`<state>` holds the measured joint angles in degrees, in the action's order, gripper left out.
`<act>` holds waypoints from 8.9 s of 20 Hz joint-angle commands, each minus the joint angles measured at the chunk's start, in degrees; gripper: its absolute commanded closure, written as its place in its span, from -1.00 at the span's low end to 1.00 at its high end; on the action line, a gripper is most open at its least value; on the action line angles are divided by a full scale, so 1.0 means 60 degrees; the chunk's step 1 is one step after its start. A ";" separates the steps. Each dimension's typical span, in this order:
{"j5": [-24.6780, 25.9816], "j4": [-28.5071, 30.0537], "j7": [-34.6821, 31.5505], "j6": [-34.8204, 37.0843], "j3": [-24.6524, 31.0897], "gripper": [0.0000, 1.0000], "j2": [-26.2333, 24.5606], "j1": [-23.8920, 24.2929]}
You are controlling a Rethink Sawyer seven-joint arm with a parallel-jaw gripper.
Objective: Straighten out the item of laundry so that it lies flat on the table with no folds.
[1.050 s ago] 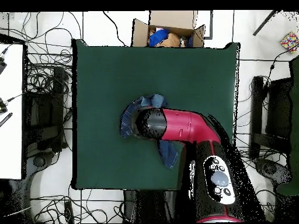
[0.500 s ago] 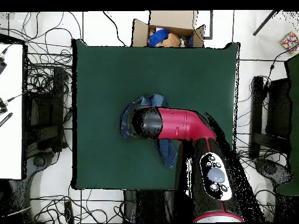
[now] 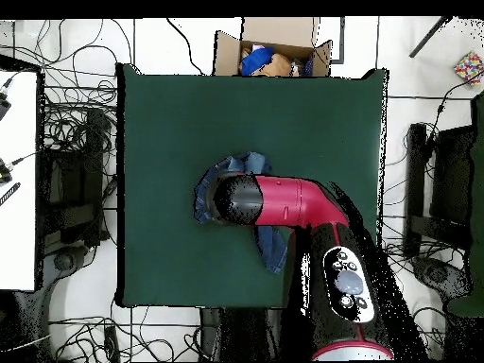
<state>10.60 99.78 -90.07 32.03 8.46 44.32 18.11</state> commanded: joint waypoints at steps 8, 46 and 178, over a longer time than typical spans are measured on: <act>0.0466 0.0570 -0.0596 -0.1384 0.0837 -1.00 -0.1168 -0.0169; 0.0383 0.1020 -0.0702 -0.1528 0.0314 1.00 -0.0431 -0.0644; -0.0682 0.1274 -0.1118 0.3888 0.0343 1.00 0.3249 -0.1071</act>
<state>9.89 107.63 -90.07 46.49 8.33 58.00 15.12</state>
